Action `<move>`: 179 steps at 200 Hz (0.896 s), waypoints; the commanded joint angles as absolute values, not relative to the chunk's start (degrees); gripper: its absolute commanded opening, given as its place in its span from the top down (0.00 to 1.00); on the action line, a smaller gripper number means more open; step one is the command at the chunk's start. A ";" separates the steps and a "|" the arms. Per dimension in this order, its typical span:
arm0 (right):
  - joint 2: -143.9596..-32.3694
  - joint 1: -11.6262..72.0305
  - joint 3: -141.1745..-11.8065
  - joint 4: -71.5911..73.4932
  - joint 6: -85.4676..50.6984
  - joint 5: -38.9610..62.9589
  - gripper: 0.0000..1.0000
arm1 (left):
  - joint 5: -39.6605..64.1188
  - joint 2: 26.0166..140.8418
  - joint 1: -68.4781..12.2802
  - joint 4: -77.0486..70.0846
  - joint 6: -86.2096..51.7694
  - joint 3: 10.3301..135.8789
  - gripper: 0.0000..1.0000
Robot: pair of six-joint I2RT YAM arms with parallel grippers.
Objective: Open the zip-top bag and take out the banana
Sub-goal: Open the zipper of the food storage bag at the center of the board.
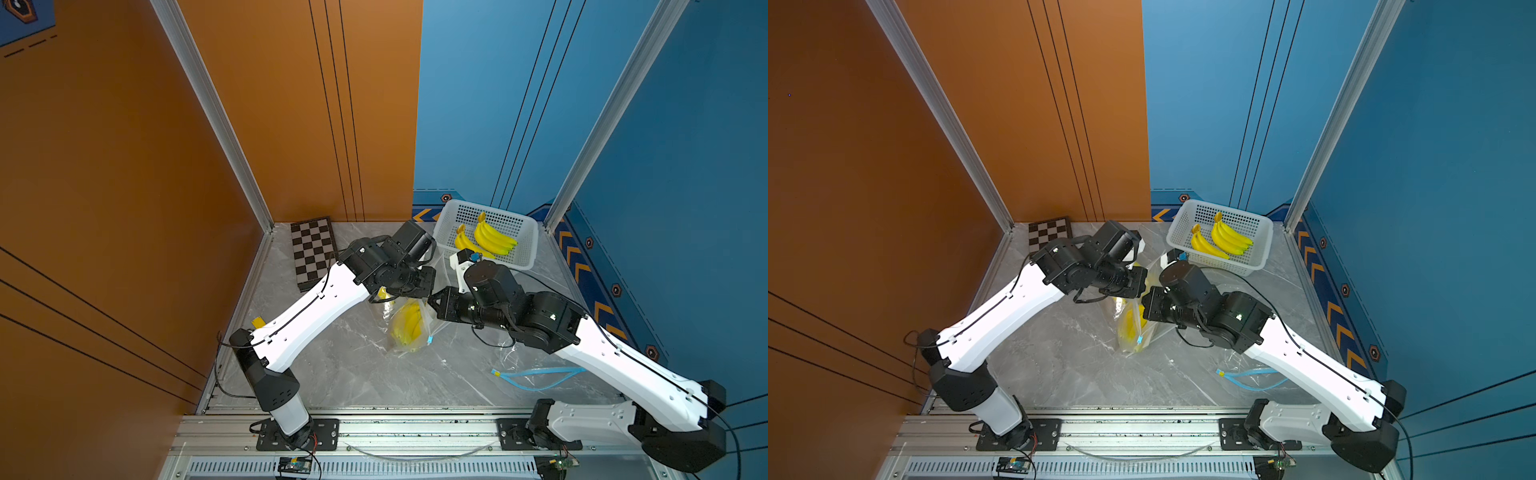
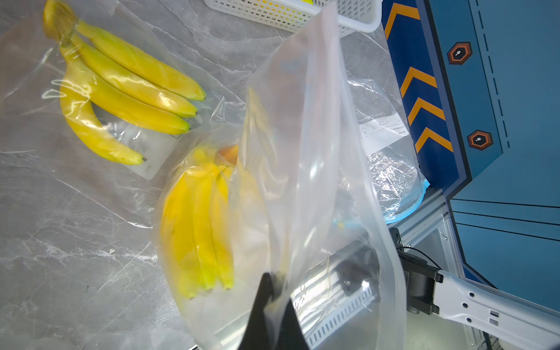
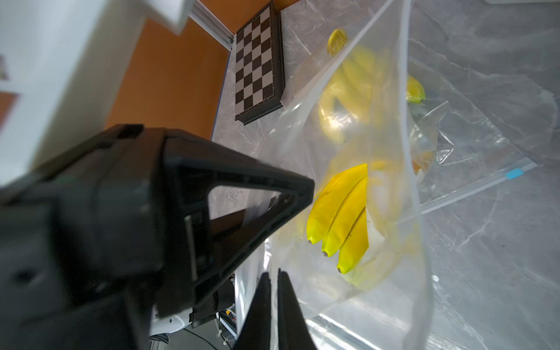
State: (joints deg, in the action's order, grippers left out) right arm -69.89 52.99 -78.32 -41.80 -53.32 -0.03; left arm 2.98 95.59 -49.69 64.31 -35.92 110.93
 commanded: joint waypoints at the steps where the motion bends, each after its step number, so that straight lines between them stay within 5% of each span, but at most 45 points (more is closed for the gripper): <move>1: -72.94 49.84 -76.33 -41.69 -54.17 2.63 0.93 | 1.41 95.01 -50.48 65.32 -37.33 112.10 1.00; 40: -75.80 46.09 -67.20 -34.89 -58.16 4.39 0.92 | 1.64 95.25 -52.07 64.42 -39.87 112.14 1.00; 75: -78.36 45.97 -57.34 -21.88 -61.31 6.20 0.55 | 3.05 96.59 -55.19 62.13 -43.04 110.48 1.00; 121: -71.10 48.07 -57.92 -23.70 -57.81 1.31 0.52 | 5.18 94.12 -54.16 59.11 -44.74 105.88 1.00; 144: -68.55 46.11 -54.25 -23.38 -60.30 3.56 0.58 | 6.15 92.78 -52.89 57.86 -44.39 104.28 0.97; 179: -63.74 43.49 -49.12 -37.83 -61.52 2.76 1.00 | 7.89 90.81 -50.38 56.15 -44.23 101.38 1.00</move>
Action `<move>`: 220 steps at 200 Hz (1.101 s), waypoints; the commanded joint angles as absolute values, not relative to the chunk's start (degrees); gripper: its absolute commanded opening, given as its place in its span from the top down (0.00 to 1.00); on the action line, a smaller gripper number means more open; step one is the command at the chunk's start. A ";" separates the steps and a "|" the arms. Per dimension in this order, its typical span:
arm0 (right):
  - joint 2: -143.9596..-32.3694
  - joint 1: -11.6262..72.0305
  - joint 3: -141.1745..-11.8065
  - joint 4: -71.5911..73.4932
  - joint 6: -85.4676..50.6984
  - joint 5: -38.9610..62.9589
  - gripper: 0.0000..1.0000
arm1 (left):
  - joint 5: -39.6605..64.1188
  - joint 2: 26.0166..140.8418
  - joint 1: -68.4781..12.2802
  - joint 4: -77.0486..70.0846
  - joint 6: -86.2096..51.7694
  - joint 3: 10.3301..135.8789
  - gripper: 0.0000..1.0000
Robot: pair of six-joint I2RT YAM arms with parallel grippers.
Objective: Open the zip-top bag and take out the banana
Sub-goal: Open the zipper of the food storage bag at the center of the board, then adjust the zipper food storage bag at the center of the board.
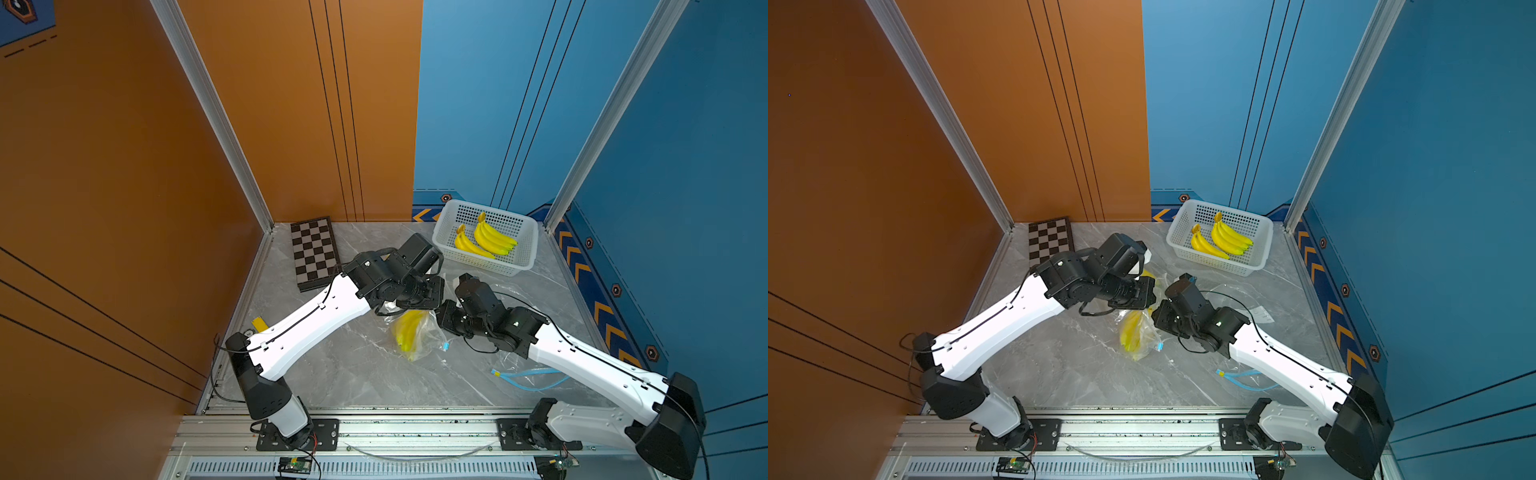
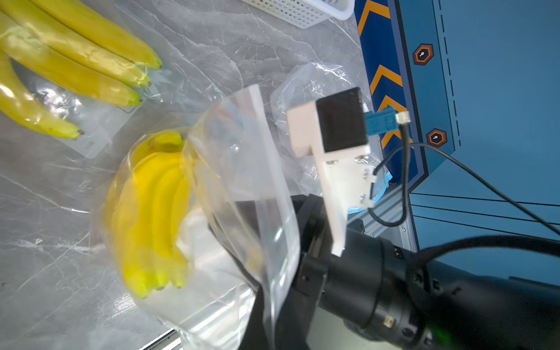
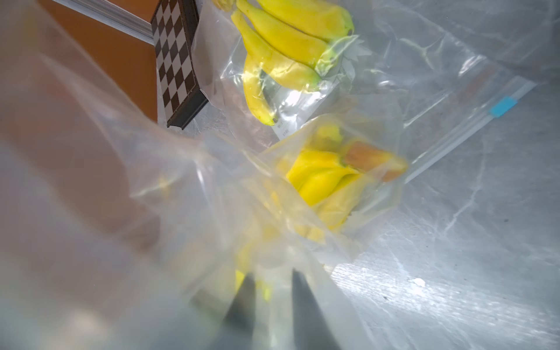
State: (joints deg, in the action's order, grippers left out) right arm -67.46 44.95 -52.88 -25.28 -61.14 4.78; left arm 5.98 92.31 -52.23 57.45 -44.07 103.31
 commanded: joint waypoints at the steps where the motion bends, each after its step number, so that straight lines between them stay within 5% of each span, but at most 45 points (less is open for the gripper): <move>1: -63.33 43.41 -48.95 -38.12 -61.52 2.52 1.00 | 7.90 90.80 -50.33 56.15 -44.22 101.40 1.00; 60: -42.74 34.83 -51.52 -62.58 -59.53 3.35 1.00 | 9.16 92.98 -53.92 51.91 -44.64 100.17 1.00; 104: -50.74 42.46 -57.99 -50.76 -59.90 9.91 0.73 | 10.08 95.86 -57.79 48.89 -45.66 100.10 1.00; 152: -57.14 44.24 -55.46 -45.25 -59.68 8.83 0.69 | 10.38 97.73 -59.31 48.34 -46.21 101.24 1.00; 178: -59.68 43.86 -53.72 -42.99 -58.98 7.82 0.47 | 10.40 98.31 -59.50 48.39 -46.32 102.10 1.00; 192: -61.20 43.33 -50.39 -38.27 -59.00 8.89 0.43 | 10.89 98.73 -59.45 48.36 -46.10 102.58 1.00; 220: -63.68 42.39 -46.07 -32.64 -59.26 10.46 0.41 | 12.02 97.16 -57.54 48.35 -45.06 102.29 0.62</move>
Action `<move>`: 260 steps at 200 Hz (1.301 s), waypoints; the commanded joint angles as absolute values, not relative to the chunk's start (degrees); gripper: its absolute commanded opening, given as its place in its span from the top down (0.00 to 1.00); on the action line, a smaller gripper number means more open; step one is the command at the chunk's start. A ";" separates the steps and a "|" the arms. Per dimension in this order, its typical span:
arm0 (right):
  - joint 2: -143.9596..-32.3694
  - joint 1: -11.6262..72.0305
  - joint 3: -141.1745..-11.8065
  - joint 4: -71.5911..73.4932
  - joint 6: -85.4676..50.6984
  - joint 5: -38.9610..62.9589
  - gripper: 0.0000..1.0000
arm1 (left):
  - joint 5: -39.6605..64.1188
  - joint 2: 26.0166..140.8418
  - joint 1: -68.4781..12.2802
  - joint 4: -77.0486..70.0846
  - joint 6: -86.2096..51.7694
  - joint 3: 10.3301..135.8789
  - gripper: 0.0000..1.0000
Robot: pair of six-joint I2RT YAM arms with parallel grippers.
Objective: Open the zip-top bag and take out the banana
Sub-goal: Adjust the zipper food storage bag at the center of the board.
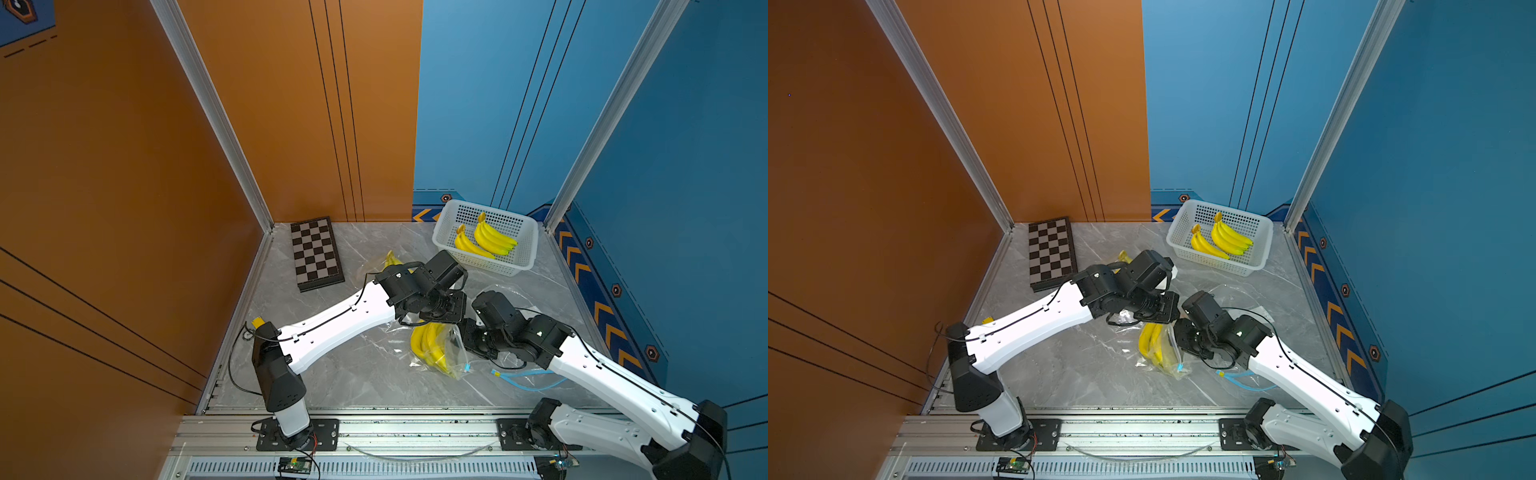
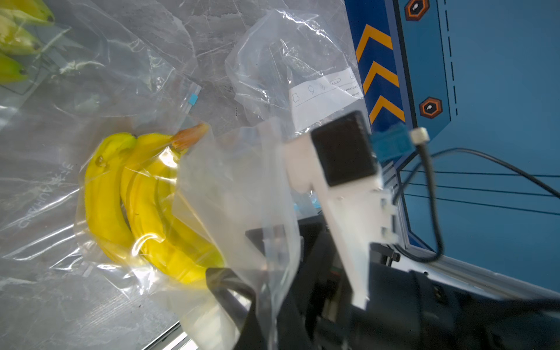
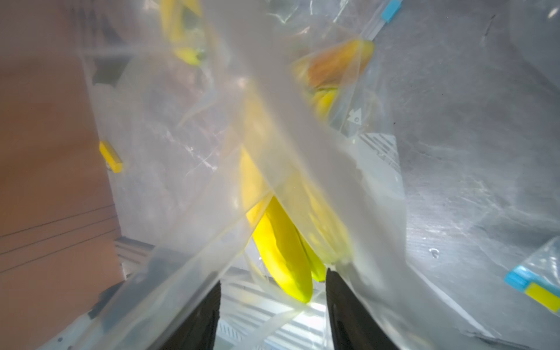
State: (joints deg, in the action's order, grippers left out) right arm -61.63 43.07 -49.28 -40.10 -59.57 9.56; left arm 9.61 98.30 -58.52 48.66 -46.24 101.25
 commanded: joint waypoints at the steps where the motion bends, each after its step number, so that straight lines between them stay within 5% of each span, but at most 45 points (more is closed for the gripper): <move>1: -63.70 42.38 -45.89 -32.49 -59.29 10.50 0.41 | 12.03 97.01 -57.36 48.34 -45.03 102.29 0.61; 17: -63.71 41.78 -44.25 -30.67 -59.54 10.89 0.41 | 11.74 93.62 -54.20 48.50 -43.64 101.11 0.42; 42: -64.16 40.61 -43.54 -29.81 -58.84 11.77 0.41 | 11.83 87.15 -47.42 48.43 -42.80 95.59 0.34; 105: -62.76 38.52 -42.37 -29.27 -58.57 12.89 0.40 | 22.56 84.78 -38.00 34.32 -39.01 67.23 0.31; 230: -59.45 37.67 -40.69 -31.38 -59.19 13.49 0.41 | 31.02 98.31 -35.42 18.02 -37.68 57.43 0.46; 260: -58.97 37.02 -40.43 -31.88 -58.97 13.95 0.41 | 31.87 99.73 -35.08 15.30 -39.04 56.36 0.61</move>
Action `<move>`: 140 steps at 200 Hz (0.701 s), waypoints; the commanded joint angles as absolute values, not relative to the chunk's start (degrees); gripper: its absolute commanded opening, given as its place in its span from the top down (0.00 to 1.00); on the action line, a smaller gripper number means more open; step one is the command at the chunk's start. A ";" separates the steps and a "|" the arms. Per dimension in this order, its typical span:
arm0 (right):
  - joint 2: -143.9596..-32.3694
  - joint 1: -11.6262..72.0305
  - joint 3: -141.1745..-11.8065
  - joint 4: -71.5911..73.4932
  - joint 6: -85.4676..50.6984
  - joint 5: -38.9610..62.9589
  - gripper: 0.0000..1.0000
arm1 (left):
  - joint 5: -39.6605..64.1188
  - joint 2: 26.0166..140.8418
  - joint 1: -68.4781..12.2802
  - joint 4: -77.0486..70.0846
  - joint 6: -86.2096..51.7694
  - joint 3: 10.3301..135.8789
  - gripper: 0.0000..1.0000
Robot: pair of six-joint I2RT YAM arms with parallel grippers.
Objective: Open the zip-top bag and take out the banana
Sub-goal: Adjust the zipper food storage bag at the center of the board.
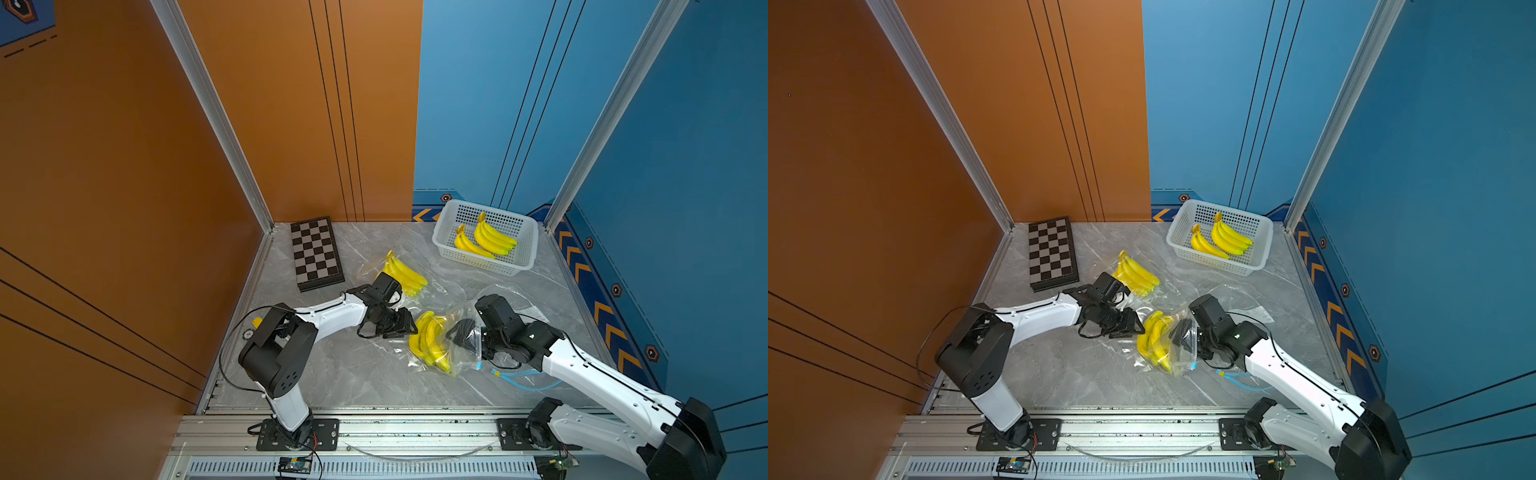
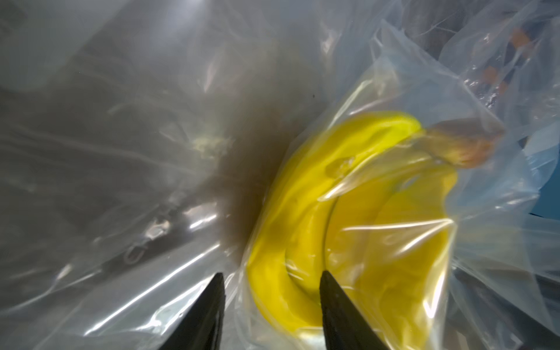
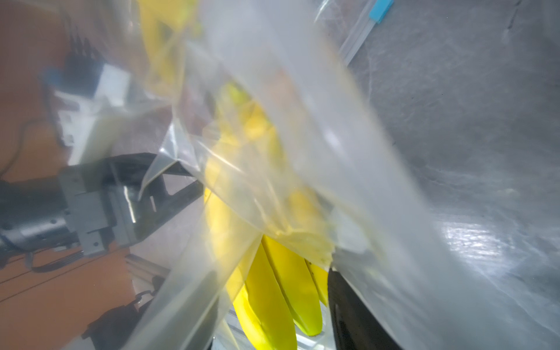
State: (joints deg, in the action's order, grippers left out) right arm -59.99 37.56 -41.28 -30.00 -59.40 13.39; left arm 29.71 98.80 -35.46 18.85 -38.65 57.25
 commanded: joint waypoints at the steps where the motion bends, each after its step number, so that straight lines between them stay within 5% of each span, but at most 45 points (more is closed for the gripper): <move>1: -58.97 37.01 -40.43 -31.89 -58.97 13.92 0.41 | 31.93 99.78 -35.07 15.21 -39.12 56.35 0.62; 32: -59.03 36.70 -39.94 -31.90 -58.55 14.34 0.41 | 33.12 101.30 -34.81 12.36 -40.82 56.07 1.00; 99: -56.03 34.43 -35.61 -22.26 -56.93 17.19 0.19 | 36.30 95.51 -32.88 16.59 -42.02 62.38 1.00; 140: -60.10 34.39 -31.42 -11.13 -56.64 20.66 0.17 | 39.16 94.62 -32.96 20.74 -42.50 67.43 1.00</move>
